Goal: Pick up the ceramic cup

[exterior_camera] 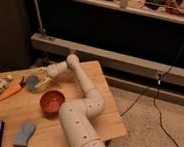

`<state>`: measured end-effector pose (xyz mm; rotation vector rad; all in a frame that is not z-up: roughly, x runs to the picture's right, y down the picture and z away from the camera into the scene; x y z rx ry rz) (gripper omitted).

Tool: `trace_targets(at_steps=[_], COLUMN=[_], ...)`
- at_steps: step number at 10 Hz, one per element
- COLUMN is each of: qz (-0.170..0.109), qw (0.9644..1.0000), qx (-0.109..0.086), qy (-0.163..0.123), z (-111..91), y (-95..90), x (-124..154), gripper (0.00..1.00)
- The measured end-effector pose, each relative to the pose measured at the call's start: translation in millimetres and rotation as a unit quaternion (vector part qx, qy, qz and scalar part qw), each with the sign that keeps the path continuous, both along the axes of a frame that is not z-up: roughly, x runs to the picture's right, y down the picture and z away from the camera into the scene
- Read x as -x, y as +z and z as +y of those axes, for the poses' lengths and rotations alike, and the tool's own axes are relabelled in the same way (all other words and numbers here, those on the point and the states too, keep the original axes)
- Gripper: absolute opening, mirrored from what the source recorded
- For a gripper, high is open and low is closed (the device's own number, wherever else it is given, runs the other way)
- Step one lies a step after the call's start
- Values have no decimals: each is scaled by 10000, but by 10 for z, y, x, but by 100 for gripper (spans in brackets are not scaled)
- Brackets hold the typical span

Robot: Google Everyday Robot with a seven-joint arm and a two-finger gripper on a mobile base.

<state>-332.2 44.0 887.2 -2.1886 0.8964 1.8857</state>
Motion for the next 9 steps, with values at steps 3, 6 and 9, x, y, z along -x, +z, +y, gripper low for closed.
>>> trace_targets(at_steps=[3,6,9], qz=[-18,-35,-41], qw=[10000,10000,9999], qx=[-10,29,68], qy=[6,-44,-104], z=[-14,48,117], y=[-9,-3,10], x=[-39,16,67], gripper=[65,65,65])
